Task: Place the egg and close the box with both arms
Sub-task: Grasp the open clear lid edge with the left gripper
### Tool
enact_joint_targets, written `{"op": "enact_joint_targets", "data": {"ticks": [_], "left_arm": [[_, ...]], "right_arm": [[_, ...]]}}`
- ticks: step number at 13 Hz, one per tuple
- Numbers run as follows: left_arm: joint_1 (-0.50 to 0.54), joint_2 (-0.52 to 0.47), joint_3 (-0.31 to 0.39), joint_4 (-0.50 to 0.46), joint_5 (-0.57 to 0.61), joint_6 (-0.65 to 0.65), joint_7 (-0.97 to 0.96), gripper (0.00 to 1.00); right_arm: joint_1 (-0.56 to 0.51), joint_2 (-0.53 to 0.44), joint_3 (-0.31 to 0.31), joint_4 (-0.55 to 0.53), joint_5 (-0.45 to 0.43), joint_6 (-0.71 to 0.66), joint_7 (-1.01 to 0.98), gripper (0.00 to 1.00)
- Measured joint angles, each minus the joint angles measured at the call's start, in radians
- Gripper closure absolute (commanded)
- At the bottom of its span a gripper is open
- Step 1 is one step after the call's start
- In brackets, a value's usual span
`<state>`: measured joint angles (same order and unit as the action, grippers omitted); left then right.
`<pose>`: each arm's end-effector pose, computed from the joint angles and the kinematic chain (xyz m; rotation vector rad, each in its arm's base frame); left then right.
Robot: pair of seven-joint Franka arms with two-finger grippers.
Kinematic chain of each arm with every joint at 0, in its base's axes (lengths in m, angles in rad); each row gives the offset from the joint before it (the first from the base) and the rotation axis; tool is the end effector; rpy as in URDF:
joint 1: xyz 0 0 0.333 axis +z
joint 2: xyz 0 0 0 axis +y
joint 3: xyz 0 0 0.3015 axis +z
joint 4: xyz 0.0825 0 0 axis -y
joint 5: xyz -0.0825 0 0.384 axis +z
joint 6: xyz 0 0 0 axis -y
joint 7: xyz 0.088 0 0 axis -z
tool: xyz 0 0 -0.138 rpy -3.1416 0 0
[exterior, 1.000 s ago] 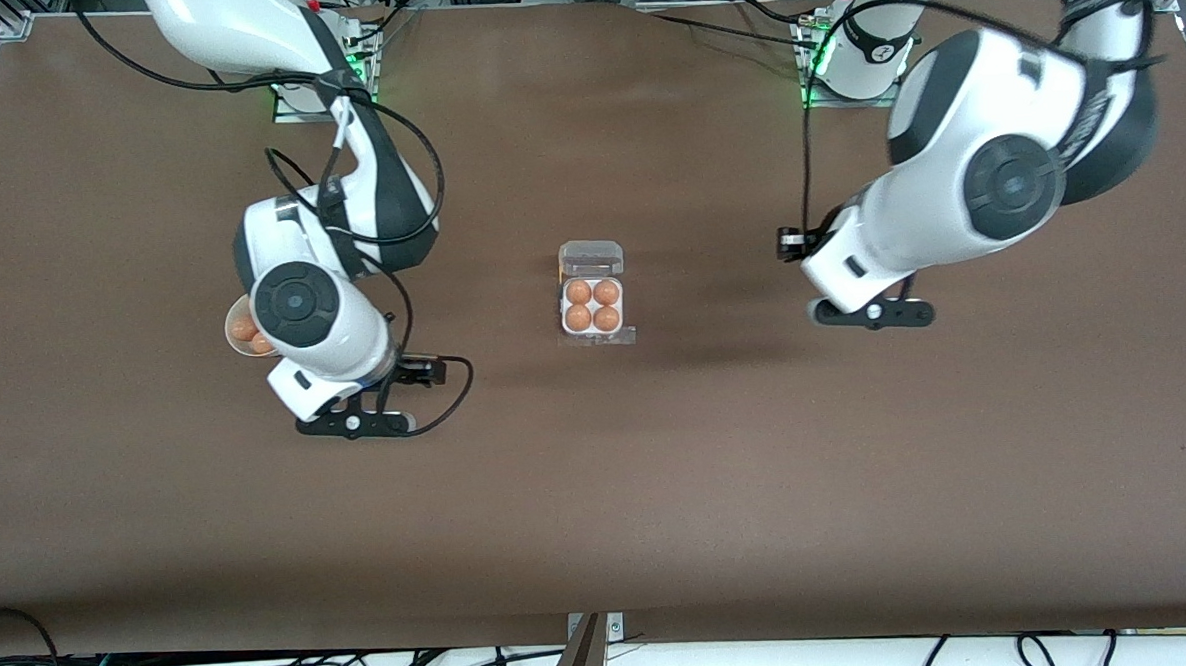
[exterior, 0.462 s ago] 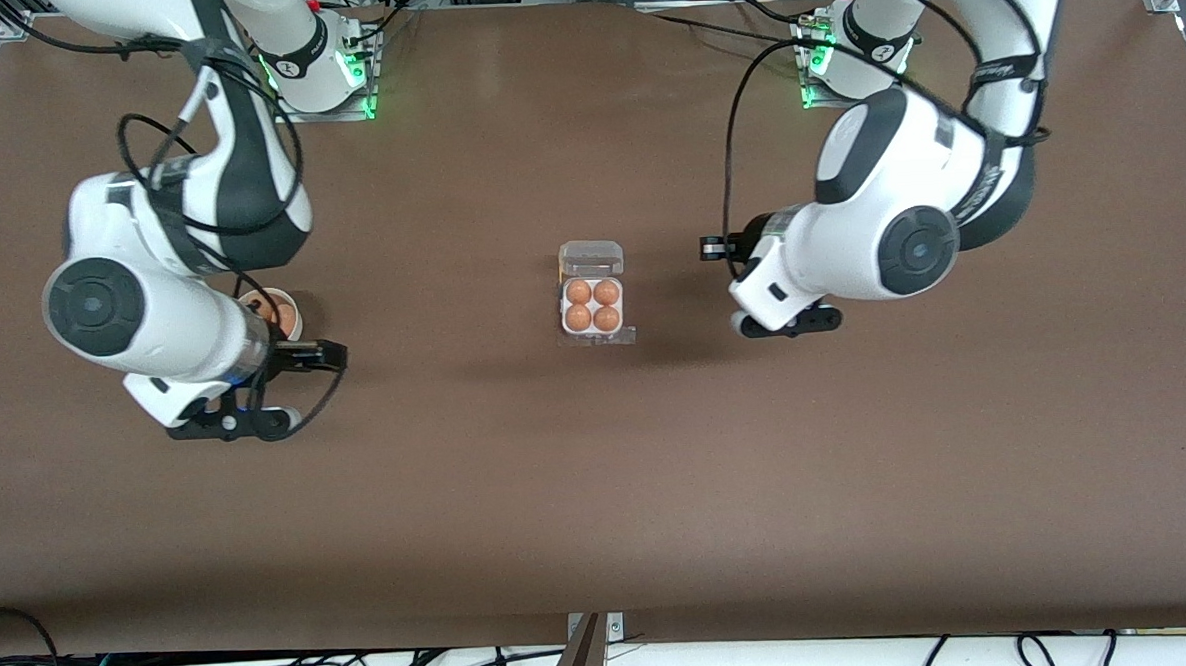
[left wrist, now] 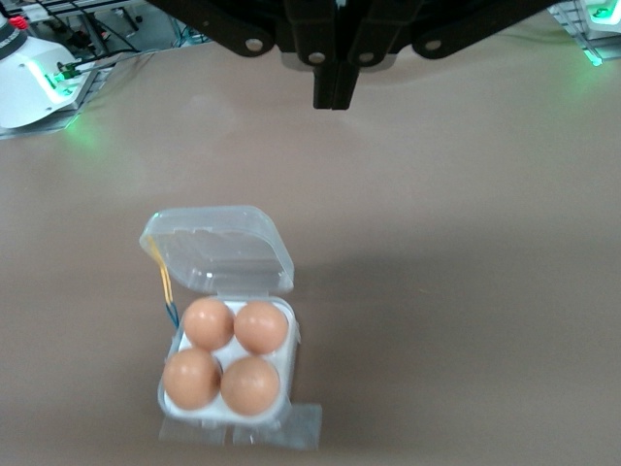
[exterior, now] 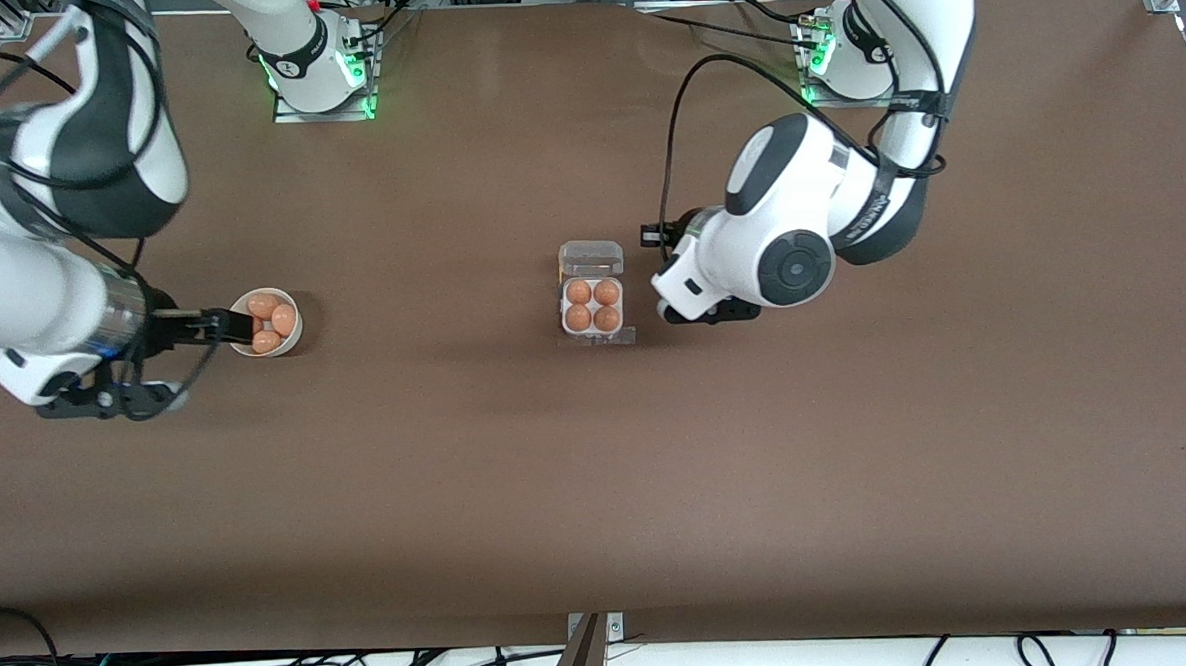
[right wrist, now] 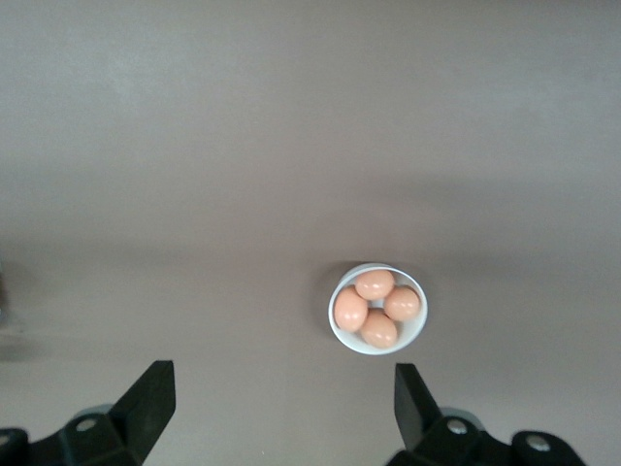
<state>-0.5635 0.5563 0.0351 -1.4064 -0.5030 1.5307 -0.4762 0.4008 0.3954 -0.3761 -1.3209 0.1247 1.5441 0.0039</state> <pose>0.5202 -0.3865 0.3280 2.7952 0.0535 -0.8701 0.6414 0.0699 0.4678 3.1119 0.0485 -0.2268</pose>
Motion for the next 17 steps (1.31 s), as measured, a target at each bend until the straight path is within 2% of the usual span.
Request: {"op": "enact_joint_targets", "data": {"ticks": [1,2,4,5,7,10,13,17], "left_arm": [[-0.014,0.011,0.0,0.0,-0.014,0.0,-0.021,0.96],[-0.021,0.022,0.0,0.0,-0.027,0.0,-0.034,0.96],[-0.034,0.039,0.0,0.0,-0.047,0.0,-0.039,0.96],[-0.049,0.045,-0.001,0.001,-0.05,0.0,-0.042,0.98],[-0.085,0.052,-0.001,0.001,-0.05,0.0,-0.053,0.99],[-0.119,0.066,-0.001,0.0,-0.05,0.0,-0.067,0.99],[-0.158,0.095,-0.001,0.0,-0.05,0.003,-0.094,0.99],[-0.186,0.13,-0.001,0.0,-0.05,0.077,-0.135,1.0]], "right_arm": [[-0.017,-0.029,0.01,-0.007,0.0,-0.004,-0.006,0.0],[-0.063,-0.066,0.057,-0.027,-0.006,0.002,-0.006,0.0],[-0.239,-0.169,0.257,-0.114,-0.083,0.071,-0.006,0.0],[-0.283,-0.225,0.308,-0.17,-0.117,0.099,-0.004,0.0],[-0.301,-0.313,0.338,-0.25,-0.138,0.123,0.016,0.0],[-0.315,-0.377,0.347,-0.283,-0.141,0.121,0.044,0.0],[-0.351,-0.392,0.375,-0.296,-0.141,0.112,0.05,0.0],[-0.374,-0.387,0.413,-0.306,-0.141,0.113,0.062,0.0]]}}
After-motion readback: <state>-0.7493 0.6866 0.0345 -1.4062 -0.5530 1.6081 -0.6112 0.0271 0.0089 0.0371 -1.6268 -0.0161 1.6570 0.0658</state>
